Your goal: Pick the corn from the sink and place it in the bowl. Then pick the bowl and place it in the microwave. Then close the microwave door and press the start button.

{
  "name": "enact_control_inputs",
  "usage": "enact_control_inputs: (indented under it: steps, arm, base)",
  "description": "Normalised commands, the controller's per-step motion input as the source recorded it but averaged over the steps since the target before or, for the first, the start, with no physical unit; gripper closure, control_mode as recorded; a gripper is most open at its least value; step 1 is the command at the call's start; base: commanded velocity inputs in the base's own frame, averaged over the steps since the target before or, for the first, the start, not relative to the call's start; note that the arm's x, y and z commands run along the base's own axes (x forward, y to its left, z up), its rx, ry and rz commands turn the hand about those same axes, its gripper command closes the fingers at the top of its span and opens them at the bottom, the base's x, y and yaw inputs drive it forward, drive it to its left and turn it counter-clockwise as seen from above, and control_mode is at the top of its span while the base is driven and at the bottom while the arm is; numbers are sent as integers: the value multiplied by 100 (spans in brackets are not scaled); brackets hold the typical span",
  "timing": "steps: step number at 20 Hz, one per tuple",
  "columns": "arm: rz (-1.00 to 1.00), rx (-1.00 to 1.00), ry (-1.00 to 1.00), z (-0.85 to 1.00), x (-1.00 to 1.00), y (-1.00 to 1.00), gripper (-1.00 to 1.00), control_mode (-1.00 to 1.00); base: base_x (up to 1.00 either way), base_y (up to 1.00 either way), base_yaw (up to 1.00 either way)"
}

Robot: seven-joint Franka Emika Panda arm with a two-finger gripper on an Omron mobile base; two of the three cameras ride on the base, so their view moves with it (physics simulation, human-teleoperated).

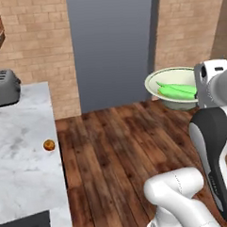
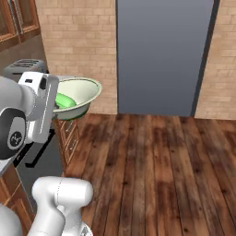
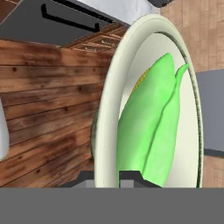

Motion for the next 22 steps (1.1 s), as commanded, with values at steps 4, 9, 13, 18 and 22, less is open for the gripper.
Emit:
enact_control_inputs:
  steps: [4, 9, 13, 18, 22]
  arm:
    - [0, 0, 0, 0, 0, 0, 100, 100]
    - [0, 0, 0, 0, 0, 0, 100, 100]
    - [0, 0, 0, 0, 0, 0, 100, 100]
    - [0, 0, 0, 0, 0, 0, 100, 100]
    - [0, 0, 0, 0, 0, 0, 100, 100]
  base:
    - [36, 0, -54]
    - [33, -1, -56]
    - [32, -2, -57]
    - [31, -6, -58]
    - [32, -10, -58]
